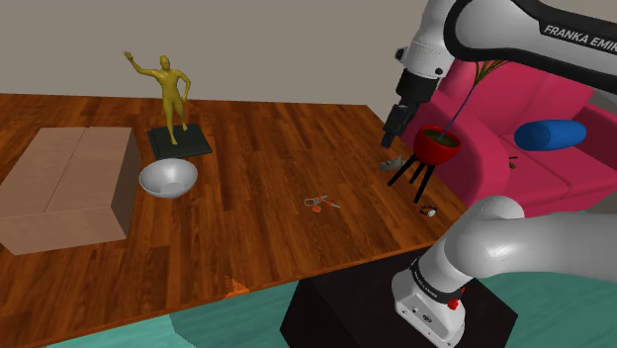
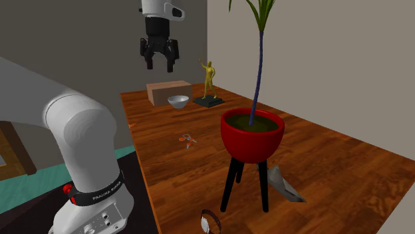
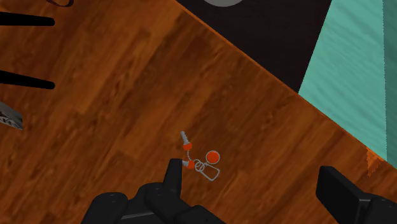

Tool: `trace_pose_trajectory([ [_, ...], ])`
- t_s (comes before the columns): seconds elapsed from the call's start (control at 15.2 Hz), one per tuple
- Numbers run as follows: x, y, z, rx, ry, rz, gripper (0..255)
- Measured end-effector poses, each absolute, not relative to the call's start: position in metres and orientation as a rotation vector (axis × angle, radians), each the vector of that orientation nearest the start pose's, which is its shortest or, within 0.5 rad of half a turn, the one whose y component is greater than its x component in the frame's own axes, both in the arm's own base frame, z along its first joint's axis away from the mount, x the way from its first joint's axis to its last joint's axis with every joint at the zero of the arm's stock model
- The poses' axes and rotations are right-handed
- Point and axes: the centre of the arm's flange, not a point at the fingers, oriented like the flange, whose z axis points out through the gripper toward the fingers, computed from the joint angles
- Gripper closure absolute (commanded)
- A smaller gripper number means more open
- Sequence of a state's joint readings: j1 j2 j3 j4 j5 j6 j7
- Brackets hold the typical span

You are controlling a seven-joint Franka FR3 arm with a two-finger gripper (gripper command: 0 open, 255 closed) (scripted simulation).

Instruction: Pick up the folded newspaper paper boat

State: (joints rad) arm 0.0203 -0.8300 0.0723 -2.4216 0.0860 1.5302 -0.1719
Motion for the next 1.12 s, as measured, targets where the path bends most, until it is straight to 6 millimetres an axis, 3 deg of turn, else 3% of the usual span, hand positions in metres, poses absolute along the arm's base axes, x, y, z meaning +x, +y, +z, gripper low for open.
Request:
trace_pose_trajectory([
  [0.13,0.286,0.036,0.566,-3.080,-0.384,0.094,0],
  [0.26,0.282,0.019,0.558,-3.071,-0.430,0.092,0],
  [1.12,0.280,-0.130,0.474,-2.975,-0.809,0.072,0],
])
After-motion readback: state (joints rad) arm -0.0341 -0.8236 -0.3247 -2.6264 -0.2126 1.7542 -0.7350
